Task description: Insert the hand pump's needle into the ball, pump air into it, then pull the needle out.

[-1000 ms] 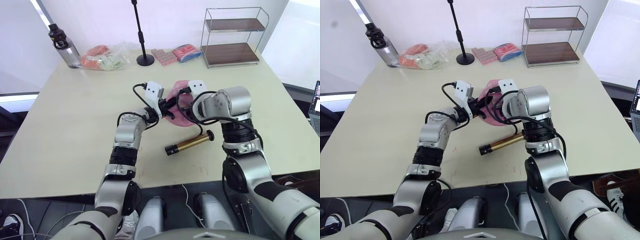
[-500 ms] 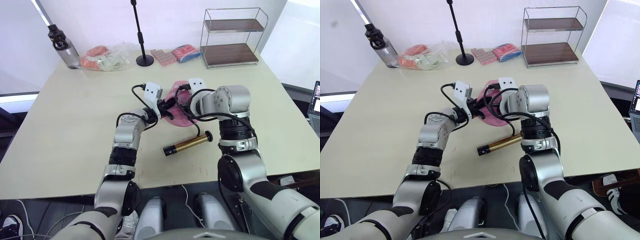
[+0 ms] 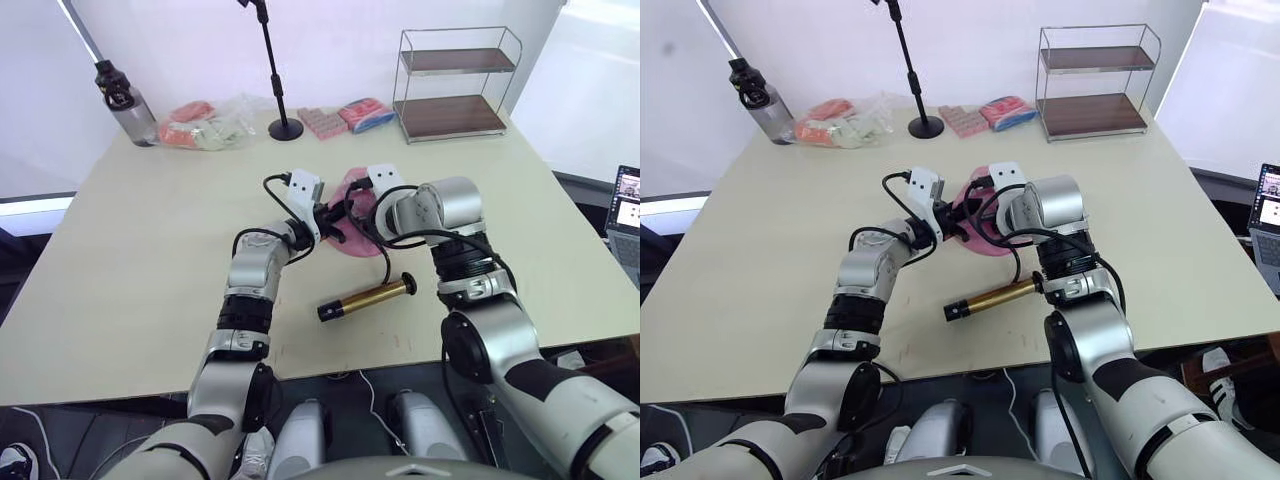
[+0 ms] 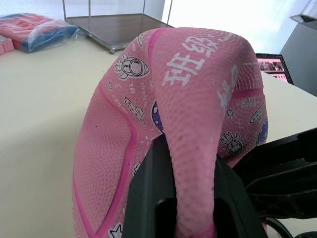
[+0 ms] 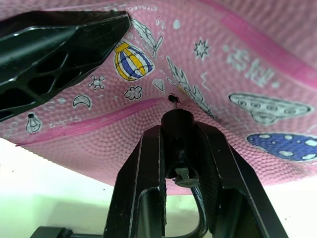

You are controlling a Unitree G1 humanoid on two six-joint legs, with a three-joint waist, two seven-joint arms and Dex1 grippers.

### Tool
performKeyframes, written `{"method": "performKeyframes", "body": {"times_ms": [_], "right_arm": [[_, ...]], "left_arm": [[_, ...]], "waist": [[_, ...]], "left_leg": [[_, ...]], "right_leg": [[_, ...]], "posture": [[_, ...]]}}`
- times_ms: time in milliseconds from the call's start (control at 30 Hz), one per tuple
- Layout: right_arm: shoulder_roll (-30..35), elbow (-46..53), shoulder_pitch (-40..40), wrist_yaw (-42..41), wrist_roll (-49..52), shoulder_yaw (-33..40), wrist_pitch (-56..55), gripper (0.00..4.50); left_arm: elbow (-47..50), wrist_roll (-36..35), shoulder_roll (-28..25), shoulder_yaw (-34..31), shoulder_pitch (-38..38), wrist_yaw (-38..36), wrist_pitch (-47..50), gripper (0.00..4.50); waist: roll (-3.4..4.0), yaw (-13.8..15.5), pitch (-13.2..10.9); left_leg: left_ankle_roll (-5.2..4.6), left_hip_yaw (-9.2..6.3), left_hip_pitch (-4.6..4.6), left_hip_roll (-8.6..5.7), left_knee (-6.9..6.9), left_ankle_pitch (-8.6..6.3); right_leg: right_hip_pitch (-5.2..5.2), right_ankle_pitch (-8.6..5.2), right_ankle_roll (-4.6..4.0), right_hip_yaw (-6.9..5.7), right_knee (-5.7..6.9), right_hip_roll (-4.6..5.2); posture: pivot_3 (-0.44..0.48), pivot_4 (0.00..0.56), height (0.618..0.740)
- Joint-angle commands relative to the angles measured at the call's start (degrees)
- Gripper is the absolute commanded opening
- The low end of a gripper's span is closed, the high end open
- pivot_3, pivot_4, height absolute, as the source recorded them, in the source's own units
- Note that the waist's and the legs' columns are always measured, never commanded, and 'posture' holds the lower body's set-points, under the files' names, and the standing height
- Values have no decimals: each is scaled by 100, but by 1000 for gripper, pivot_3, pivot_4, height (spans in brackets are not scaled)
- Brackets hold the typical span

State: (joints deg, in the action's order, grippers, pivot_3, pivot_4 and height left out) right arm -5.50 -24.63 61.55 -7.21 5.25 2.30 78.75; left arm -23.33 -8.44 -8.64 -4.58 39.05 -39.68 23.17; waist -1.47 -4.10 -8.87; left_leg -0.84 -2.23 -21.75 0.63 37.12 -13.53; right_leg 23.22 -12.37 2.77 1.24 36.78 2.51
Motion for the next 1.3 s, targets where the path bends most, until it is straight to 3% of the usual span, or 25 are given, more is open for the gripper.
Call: {"method": "performKeyframes", "body": {"times_ms": [33,467,633,967,1300], "right_arm": [[-110,-370,-257,-307,72,-297,-1108,345],[489,462,-660,-1090,9,-960,-1321,345],[618,947,-657,-1128,107,-911,-976,345],[668,1574,-714,-1110,235,-898,-463,345],[1019,2180,-1058,-1195,237,-1141,-637,345]], "left_arm": [[-97,-189,411,709,-156,-572,218,47],[-492,-29,260,548,-19,-484,-56,47],[-724,17,168,477,101,-429,-212,47],[-902,25,120,445,189,-466,-303,47],[-900,21,199,504,161,-463,-329,47]], "waist": [[-3,-3,6],[39,38,8],[51,107,1],[57,191,-4],[67,218,-10]], "left_leg": [[2,-8,3,1,-2,-1],[29,-137,3,-5,-29,-17],[5,-137,-11,-27,-35,-2],[2,-134,-38,-51,-78,1],[2,-151,-65,-60,-78,1]], "right_leg": [[0,0,0,-12,-3,5],[37,0,0,-184,-32,63],[43,30,-42,-185,-28,62],[51,43,-22,-192,-56,60],[50,44,-20,-196,-88,62]], "posture": [[0,150,740],[0,150,740],[0,150,740],[0,150,740],[0,150,740]]}}
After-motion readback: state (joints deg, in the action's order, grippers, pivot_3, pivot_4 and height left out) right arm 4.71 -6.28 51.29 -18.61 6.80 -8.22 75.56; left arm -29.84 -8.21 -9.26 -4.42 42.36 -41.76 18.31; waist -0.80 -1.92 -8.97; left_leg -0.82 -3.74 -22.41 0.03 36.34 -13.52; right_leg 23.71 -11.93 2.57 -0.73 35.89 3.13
